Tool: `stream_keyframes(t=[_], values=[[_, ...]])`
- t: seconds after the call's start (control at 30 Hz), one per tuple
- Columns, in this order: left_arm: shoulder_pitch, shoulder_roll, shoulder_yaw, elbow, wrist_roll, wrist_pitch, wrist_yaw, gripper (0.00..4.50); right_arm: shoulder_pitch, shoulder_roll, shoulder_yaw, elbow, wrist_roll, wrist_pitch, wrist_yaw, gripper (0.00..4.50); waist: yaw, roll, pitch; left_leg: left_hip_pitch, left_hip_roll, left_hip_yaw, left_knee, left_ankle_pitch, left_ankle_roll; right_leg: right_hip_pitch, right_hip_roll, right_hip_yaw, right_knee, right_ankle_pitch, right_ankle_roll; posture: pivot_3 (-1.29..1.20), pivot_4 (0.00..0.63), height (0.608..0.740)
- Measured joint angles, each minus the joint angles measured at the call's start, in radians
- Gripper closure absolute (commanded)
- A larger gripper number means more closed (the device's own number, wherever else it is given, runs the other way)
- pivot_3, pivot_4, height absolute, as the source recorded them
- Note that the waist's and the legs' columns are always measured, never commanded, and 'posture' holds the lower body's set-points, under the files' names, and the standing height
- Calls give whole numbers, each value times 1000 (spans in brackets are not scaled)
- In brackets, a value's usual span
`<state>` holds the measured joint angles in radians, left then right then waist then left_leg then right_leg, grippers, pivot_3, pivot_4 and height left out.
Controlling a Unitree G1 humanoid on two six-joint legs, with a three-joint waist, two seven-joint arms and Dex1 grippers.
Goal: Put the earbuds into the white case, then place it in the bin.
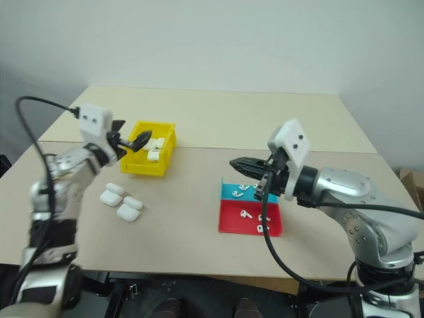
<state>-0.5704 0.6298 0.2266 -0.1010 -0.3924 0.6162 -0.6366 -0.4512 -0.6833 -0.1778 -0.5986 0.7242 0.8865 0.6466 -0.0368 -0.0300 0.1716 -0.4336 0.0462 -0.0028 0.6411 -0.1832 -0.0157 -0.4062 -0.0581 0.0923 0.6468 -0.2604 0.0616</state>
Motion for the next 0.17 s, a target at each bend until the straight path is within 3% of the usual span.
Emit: stream_keyframes(t=[0.17], values=[[155, 171, 85, -188, -212, 48, -272, 18, 114, -16, -32, 4, -38, -116, 46, 4500, 3, 0, 0, 1, 0, 0, 0, 0, 0, 2, 0, -1, -1, 0, 0, 0, 150, 740]])
